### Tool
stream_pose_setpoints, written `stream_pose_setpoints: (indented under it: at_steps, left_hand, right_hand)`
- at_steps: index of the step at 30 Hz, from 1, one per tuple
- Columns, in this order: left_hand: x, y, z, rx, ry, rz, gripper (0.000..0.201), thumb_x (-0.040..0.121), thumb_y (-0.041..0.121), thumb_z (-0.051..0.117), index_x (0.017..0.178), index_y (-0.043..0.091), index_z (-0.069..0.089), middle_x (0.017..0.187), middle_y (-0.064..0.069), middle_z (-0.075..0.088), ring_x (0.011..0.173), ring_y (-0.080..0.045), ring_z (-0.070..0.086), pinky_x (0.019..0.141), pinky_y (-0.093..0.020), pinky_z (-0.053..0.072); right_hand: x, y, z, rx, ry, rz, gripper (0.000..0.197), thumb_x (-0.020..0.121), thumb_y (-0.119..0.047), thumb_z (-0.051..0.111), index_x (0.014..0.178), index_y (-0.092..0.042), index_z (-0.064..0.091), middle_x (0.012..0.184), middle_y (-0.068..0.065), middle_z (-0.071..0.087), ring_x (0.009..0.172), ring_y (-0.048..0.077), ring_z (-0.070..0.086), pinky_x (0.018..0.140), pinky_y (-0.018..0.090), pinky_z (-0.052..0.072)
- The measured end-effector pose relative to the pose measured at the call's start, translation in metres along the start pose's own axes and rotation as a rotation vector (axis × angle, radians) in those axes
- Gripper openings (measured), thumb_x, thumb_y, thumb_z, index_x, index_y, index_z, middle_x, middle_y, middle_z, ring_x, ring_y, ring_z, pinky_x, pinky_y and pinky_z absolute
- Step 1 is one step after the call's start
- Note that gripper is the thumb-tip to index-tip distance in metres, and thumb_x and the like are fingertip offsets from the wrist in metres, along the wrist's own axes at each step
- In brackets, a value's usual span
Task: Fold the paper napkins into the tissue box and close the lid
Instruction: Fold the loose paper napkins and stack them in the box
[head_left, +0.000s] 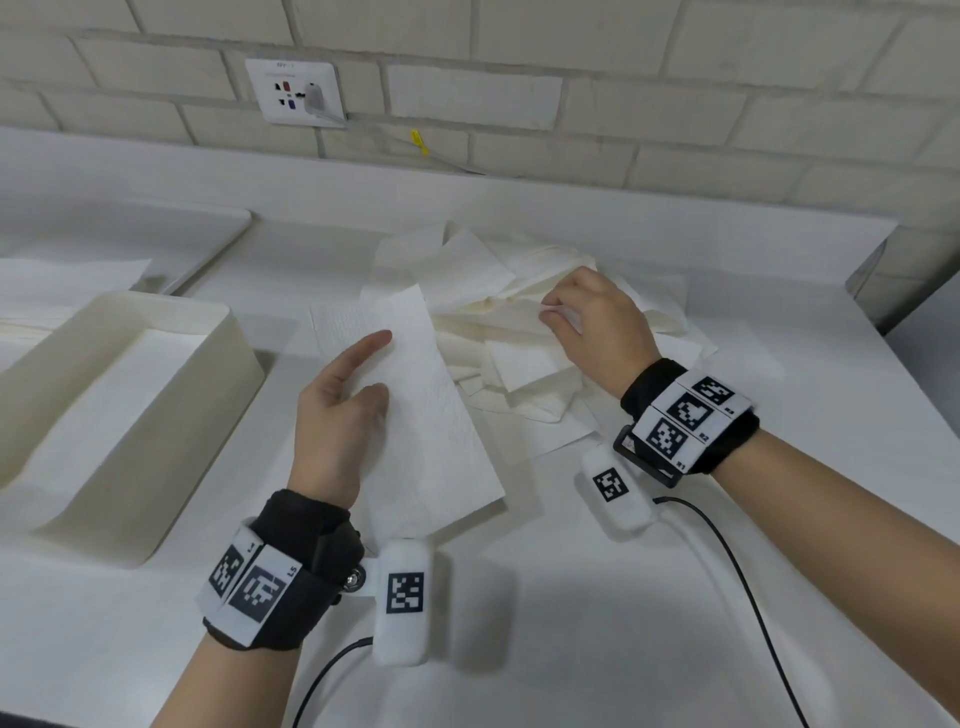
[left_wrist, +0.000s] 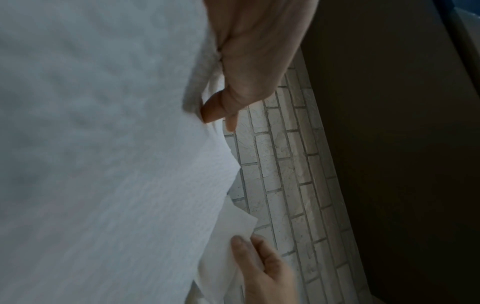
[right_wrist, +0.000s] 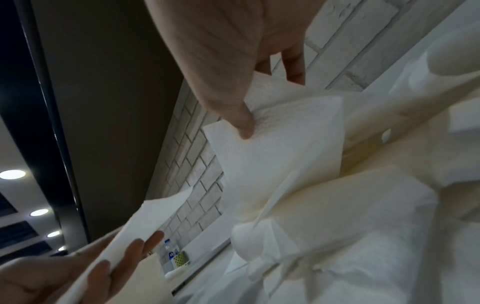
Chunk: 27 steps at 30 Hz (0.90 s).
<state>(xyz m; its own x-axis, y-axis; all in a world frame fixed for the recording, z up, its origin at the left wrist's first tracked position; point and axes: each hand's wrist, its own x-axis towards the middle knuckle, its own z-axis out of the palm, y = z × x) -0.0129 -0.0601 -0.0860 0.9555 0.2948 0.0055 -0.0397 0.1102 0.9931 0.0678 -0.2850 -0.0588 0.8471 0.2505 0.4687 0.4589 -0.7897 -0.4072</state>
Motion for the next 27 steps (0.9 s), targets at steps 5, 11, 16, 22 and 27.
stream_pose_setpoints:
  at_steps: [5, 11, 16, 22, 27]
  left_hand:
    - [0.002, -0.001, 0.0, -0.006, 0.018, 0.005, 0.051, 0.084, -0.014, 0.047, 0.103, 0.03, 0.067, 0.116, -0.005, 0.063, 0.072, -0.007, 0.056, 0.068, -0.02, 0.046]
    - [0.007, -0.003, -0.002, 0.05, 0.085, 0.016, 0.051, 0.081, -0.01, 0.051, 0.1, 0.034, 0.069, 0.127, -0.008, 0.062, 0.118, -0.032, 0.055, 0.105, -0.049, 0.041]
    - [0.006, 0.004, -0.001, 0.083, 0.106, 0.065, 0.037, 0.088, -0.001, 0.054, 0.103, 0.032, 0.064, 0.116, 0.011, 0.062, 0.12, -0.021, 0.054, 0.107, -0.043, 0.04]
    - [-0.002, 0.029, 0.011, 0.111, -0.089, 0.218, 0.021, 0.086, 0.04, 0.059, 0.106, 0.034, 0.065, 0.122, 0.006, 0.062, 0.113, 0.001, 0.055, 0.094, -0.015, 0.04]
    - [-0.009, 0.046, 0.023, 0.141, -0.366, 0.218, 0.024, 0.072, 0.054, 0.05, 0.083, 0.047, 0.071, 0.092, 0.019, 0.068, 0.097, -0.007, 0.06, 0.084, -0.022, 0.043]
  right_hand:
    - [-0.001, -0.005, -0.013, 0.162, 0.191, 0.005, 0.016, 0.082, -0.014, 0.063, 0.088, -0.002, 0.071, 0.085, 0.01, 0.068, 0.08, 0.026, 0.063, 0.074, 0.033, 0.05]
    - [0.001, -0.017, -0.034, 0.468, 0.219, 0.109, 0.014, 0.086, -0.008, 0.064, 0.099, -0.004, 0.067, 0.091, -0.011, 0.061, 0.078, -0.023, 0.051, 0.078, -0.001, 0.036]
    - [0.006, -0.024, -0.049, 0.737, 0.11, 0.136, 0.014, 0.082, -0.013, 0.068, 0.084, -0.024, 0.059, 0.088, -0.008, 0.06, 0.089, 0.001, 0.058, 0.093, 0.024, 0.045]
    - [0.004, -0.035, -0.06, 1.074, -0.124, 0.035, 0.01, 0.075, -0.015, 0.07, 0.076, -0.025, 0.072, 0.079, -0.011, 0.068, 0.076, 0.005, 0.064, 0.072, 0.017, 0.05]
    - [0.004, -0.041, -0.061, 1.09, -0.225, 0.02, 0.014, 0.076, -0.01, 0.061, 0.08, -0.019, 0.07, 0.077, -0.013, 0.07, 0.074, 0.001, 0.065, 0.07, 0.013, 0.049]
